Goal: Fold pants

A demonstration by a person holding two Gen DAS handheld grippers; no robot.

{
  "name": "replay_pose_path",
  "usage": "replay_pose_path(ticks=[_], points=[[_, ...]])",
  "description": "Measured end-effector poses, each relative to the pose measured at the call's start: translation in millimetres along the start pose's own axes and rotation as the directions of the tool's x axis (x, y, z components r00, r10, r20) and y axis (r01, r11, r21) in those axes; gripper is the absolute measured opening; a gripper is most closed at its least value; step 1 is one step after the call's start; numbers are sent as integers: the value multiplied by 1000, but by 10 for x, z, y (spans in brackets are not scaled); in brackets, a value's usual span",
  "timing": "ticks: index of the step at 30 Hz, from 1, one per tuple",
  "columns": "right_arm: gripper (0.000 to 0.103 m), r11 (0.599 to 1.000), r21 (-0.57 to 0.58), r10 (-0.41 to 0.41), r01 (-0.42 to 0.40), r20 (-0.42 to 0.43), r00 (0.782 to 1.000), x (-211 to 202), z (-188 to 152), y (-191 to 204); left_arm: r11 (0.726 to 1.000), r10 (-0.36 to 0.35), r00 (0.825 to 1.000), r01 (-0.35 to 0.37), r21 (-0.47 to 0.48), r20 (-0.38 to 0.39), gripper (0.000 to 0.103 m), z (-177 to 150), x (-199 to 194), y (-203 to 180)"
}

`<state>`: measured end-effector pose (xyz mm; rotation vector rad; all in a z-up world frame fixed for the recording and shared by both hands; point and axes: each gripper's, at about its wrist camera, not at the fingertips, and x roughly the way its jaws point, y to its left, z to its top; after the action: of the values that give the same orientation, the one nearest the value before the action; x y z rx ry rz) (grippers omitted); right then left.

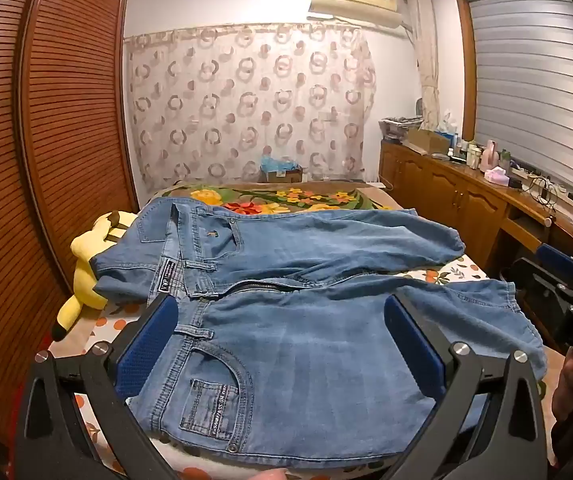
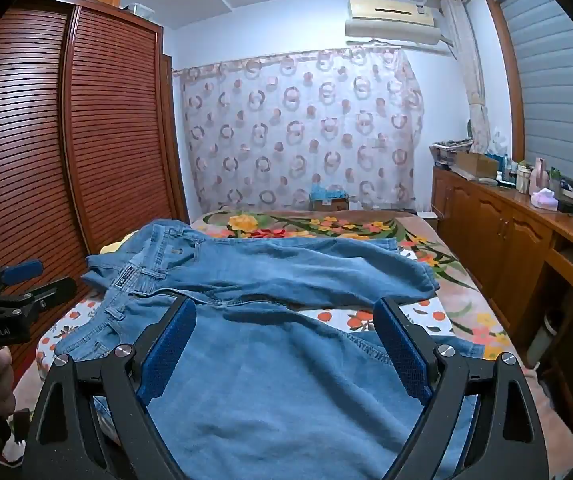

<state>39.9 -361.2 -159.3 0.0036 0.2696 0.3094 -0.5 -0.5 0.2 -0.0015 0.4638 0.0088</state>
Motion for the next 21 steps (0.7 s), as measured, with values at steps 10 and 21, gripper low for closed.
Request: replay_pose_path(ticks=[10,21], points=[[91,1000,7,4,-4,2,1000,-29,27,-10,1000,-5,1000,5,-10,-12,103,2,5,7],[91,1000,8,4,-4,0,1000,-22,21,-8,1000,-4,1000,4,-7,-11,103,1,3,6]])
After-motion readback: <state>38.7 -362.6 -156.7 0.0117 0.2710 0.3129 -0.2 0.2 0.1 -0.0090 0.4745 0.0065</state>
